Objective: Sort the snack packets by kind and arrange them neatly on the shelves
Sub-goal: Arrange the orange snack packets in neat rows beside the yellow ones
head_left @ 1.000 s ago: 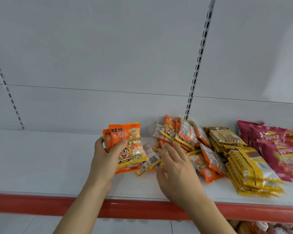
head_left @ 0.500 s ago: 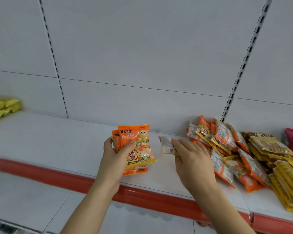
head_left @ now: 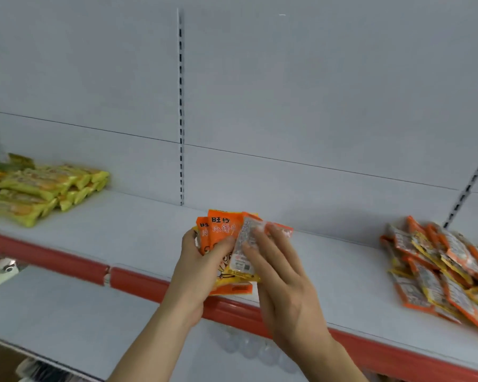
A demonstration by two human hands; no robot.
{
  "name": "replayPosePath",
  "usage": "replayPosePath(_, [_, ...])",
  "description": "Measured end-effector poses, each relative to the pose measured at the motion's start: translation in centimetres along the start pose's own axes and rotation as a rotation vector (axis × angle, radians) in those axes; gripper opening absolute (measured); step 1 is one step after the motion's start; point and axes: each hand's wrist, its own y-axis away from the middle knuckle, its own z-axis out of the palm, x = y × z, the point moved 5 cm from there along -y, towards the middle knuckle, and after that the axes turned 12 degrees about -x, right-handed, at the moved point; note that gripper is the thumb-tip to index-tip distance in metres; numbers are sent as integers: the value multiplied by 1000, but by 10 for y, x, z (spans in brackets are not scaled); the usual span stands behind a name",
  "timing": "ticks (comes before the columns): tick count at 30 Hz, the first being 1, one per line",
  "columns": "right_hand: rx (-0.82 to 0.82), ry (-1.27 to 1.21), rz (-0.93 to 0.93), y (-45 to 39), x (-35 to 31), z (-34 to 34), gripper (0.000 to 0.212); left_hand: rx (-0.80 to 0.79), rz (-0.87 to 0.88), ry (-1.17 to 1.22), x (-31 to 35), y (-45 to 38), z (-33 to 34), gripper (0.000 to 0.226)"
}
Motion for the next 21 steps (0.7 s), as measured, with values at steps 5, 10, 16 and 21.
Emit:
replayPosePath(5, [-110, -115, -53, -43, -59, 64, 54, 43, -6, 58, 15, 7, -90, 56])
replayPosePath(10, [-275, -523, -43, -89, -101, 107, 67, 34, -74, 79, 26, -2, -160, 83])
replayPosePath(16, [-15, -832, 354, -147, -106, 162, 28, 98, -58, 43, 26, -35, -231, 52])
replayPosePath(21, [-245, -953, 610, -195, -97, 206, 49, 121, -7, -13, 43, -75, -283, 55])
